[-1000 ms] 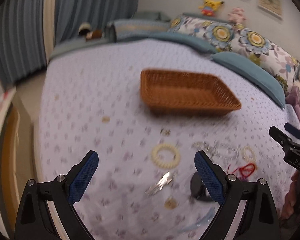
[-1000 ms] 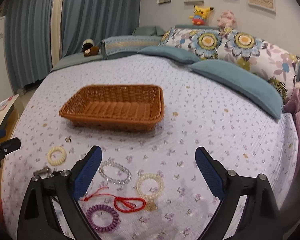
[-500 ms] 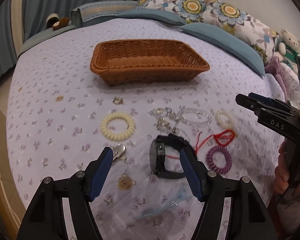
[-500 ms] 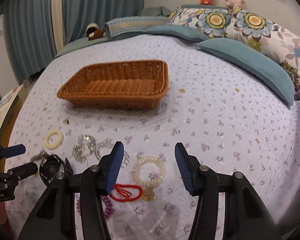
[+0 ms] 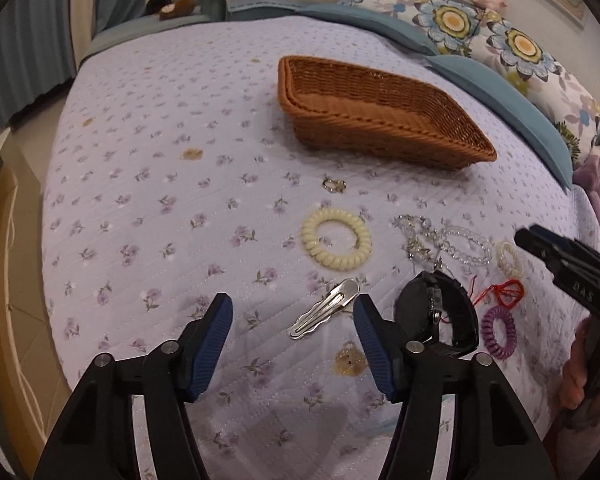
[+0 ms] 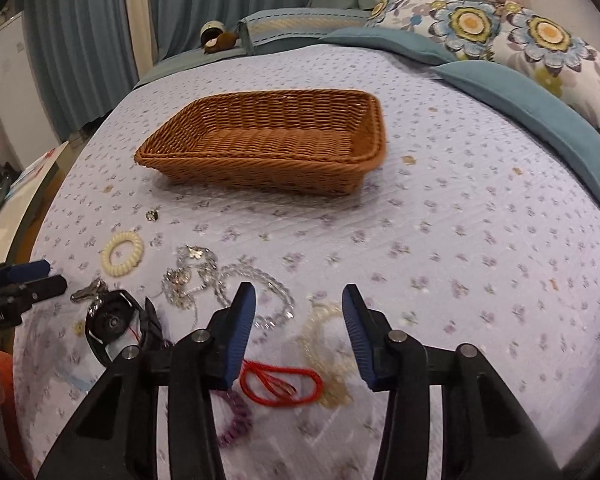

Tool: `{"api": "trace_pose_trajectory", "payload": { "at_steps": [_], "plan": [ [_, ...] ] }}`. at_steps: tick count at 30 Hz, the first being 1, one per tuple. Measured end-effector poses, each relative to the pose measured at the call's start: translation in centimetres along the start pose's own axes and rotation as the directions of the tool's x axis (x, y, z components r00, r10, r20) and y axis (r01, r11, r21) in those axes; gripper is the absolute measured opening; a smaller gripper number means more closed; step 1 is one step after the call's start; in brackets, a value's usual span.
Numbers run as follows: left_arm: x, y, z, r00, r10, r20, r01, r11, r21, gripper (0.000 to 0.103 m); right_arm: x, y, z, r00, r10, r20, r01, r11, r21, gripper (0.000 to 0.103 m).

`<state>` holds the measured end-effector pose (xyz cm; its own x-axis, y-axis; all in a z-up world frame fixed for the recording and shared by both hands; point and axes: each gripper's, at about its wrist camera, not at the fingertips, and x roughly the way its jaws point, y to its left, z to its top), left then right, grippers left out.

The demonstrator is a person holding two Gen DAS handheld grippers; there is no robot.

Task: Organize jewelry
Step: 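Grasp the cream spiral hair tie with the left tool while the right tool grasps the clear bead bracelet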

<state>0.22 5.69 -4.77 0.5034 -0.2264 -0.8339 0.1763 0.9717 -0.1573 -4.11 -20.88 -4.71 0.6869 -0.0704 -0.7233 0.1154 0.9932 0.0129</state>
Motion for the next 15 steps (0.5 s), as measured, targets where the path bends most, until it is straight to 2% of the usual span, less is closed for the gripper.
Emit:
{"api": "trace_pose_trajectory", "payload": {
  "at_steps": [4, 6, 10, 13, 15],
  "plan": [
    [1.3, -0.2, 2.1, 0.997, -0.07, -0.041, 0.07, 0.998, -0.005, 0.056, 1.4, 0.4, 0.6, 1.0, 0.01, -0.024, -0.01, 1.0, 0.005, 0.048],
    [2.3, -0.2, 3.7, 0.992, -0.116, -0.059, 0.115, 0.993, -0.016, 0.056, 2.0, 0.5, 0.7, 0.999, 0.018, -0.04, -0.018, 1.0, 0.006, 0.048],
    [4.6, -0.8, 5.1, 0.993, -0.075, -0.092, 0.076, 0.997, 0.011, 0.055, 3.3, 0.8, 0.7, 0.997, 0.021, -0.069, -0.021, 1.0, 0.004, 0.048],
    [6.2, -1.3, 5.0, 0.991, -0.062, -0.121, 0.065, 0.998, 0.024, 0.045, 4.4, 0.8, 0.7, 0.994, 0.021, -0.104, -0.02, 1.0, 0.011, 0.048],
    [6.9, -1.8, 4.6, 0.992, -0.037, -0.123, 0.043, 0.998, 0.044, 0.043, 5.4, 0.9, 0.7, 0.991, 0.01, -0.132, -0.008, 1.0, 0.009, 0.048]
  ]
}}
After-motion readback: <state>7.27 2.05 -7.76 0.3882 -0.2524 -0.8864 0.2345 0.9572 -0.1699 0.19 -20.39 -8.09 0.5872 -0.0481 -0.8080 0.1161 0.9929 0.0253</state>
